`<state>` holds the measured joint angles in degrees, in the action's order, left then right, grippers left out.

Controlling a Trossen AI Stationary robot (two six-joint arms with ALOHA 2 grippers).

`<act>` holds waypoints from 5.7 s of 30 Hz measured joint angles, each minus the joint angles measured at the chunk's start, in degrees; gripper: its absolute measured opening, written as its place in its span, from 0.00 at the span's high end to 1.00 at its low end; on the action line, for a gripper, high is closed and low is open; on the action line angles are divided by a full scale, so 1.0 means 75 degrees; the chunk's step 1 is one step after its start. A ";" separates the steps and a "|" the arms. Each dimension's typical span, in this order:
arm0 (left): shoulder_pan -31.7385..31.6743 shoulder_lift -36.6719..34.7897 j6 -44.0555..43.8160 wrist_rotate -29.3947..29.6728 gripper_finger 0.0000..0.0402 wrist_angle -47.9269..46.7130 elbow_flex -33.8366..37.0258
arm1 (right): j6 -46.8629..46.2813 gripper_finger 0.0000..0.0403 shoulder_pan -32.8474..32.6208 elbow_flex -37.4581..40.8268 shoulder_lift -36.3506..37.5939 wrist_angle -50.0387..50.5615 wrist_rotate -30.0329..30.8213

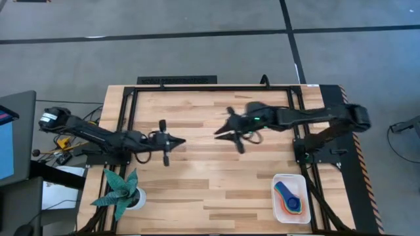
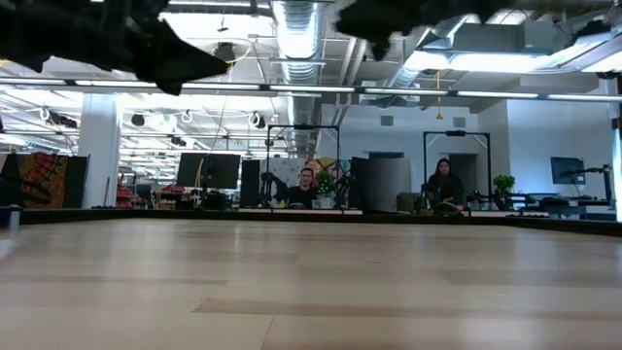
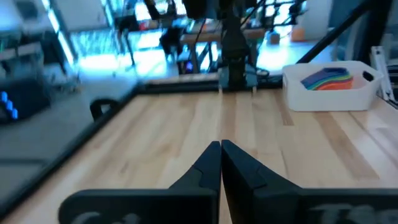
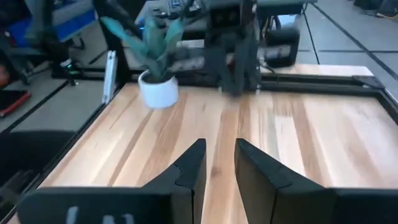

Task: Nest measuring cups in basket
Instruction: Return to Home Position

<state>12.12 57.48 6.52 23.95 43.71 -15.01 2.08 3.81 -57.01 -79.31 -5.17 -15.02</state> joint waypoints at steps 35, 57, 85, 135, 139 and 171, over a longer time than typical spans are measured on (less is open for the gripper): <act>-0.2035 -0.2279 -0.1657 -0.1603 1.00 0.0704 0.1922 | -0.1671 0.75 0.0395 0.6437 0.6978 -0.1876 0.0907; -0.1981 -0.2673 -0.1363 -0.2507 1.00 0.0236 0.1921 | -0.1688 0.80 0.1771 0.7536 0.9958 -0.0760 -0.1002; -0.1981 -0.7675 -0.1462 -0.2180 1.00 -0.5283 0.1944 | -0.1417 0.81 0.1312 0.7446 1.0563 0.0189 -0.0895; -0.1978 -0.7316 0.0123 -0.1900 1.00 -0.5381 0.1950 | -0.1552 0.81 0.1309 0.7434 1.0482 0.0400 -0.0785; -0.1977 -0.7316 0.0126 -0.1903 1.00 -0.5381 0.1950 | -0.1549 0.81 0.1309 0.7437 1.0482 0.0399 -0.0785; -0.1975 -0.7316 0.0129 -0.1903 1.00 -0.5381 0.1950 | -0.1549 0.81 0.1308 0.7440 1.0482 0.0402 -0.0786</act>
<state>-2.70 2.61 7.49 9.67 3.36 -0.38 -9.54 13.62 -1.21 -0.69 -2.15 -20.91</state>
